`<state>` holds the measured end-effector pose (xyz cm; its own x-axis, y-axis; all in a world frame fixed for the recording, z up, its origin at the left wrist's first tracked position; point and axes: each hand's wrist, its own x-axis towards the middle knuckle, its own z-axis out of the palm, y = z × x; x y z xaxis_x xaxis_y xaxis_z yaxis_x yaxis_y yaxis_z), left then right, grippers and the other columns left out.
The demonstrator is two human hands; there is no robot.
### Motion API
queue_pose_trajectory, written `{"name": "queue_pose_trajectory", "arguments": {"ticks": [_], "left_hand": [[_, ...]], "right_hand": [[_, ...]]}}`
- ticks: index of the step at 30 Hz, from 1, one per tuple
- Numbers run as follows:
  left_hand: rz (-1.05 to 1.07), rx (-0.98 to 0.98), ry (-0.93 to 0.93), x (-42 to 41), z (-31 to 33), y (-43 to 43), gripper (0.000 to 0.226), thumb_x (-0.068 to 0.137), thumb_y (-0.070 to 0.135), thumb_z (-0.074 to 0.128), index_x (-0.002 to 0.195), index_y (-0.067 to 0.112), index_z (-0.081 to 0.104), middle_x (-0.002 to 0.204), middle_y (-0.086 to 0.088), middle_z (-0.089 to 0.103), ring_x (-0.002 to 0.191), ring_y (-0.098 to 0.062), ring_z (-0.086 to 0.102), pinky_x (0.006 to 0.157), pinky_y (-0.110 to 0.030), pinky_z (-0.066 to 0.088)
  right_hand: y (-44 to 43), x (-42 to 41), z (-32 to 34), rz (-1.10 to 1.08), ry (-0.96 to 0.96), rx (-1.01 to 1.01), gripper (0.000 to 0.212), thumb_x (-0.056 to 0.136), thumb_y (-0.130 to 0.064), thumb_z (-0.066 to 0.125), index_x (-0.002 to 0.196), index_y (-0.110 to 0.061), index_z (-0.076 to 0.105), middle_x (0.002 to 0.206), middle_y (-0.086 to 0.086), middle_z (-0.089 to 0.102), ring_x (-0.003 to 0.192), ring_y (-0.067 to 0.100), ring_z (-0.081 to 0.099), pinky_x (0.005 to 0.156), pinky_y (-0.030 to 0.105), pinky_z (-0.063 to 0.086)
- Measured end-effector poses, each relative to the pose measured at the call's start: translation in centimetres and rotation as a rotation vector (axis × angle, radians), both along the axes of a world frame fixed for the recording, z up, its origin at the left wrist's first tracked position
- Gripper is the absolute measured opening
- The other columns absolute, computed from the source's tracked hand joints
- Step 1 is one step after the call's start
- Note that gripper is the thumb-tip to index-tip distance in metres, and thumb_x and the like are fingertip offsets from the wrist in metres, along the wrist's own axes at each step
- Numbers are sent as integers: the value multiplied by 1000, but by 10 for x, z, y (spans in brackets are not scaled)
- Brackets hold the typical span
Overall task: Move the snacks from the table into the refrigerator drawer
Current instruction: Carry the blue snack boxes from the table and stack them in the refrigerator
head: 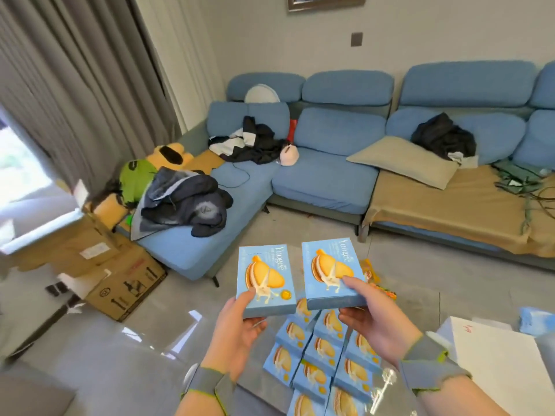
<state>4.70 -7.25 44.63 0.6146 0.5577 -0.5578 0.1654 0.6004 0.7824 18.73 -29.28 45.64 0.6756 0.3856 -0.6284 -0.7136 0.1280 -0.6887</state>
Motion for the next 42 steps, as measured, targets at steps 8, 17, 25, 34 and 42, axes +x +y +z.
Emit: {"name": "queue_pose_trajectory", "arguments": {"ticks": [8,17,25,34,42], "left_hand": [[206,100,-131,-57,65,-32,31,98,23,66,125,7,65,119,-22,75,100,-32,65,85,-46,48],[486,189,-179,-172,108,-38,41,97,25,66,135,9,62,123,-21,74,109,-36,65,90,-48,48],[667,206,-264,-286,129,-15,36,97,22,66,130,8,65,117,-20,76,94,-31,70,80,-44,53],[852,254,-353,-460,130,37,43,94,25,69,133,10,64,121,-19,75,96,-29,70,82,-44,54],[1038,268,-391,-600,118,76,36,92,24,69,126,14,66,124,-18,74,101,-30,68,82,-43,53]], "right_hand": [[7,-9,41,161,-98,134,39,87,-30,81,119,-11,70,85,8,65,72,24,64,85,44,59],[62,-77,71,422,-115,238,39,88,-31,78,120,-11,71,85,6,71,71,22,63,85,42,58],[120,-189,115,599,-169,290,33,88,-30,77,115,-13,72,88,6,68,73,21,59,89,45,55],[208,-357,145,819,-216,288,32,89,-29,75,116,-11,71,87,8,64,70,22,57,88,47,52],[290,-495,147,1021,-272,281,40,89,-32,76,121,-10,70,94,9,63,73,22,58,89,47,56]]}}
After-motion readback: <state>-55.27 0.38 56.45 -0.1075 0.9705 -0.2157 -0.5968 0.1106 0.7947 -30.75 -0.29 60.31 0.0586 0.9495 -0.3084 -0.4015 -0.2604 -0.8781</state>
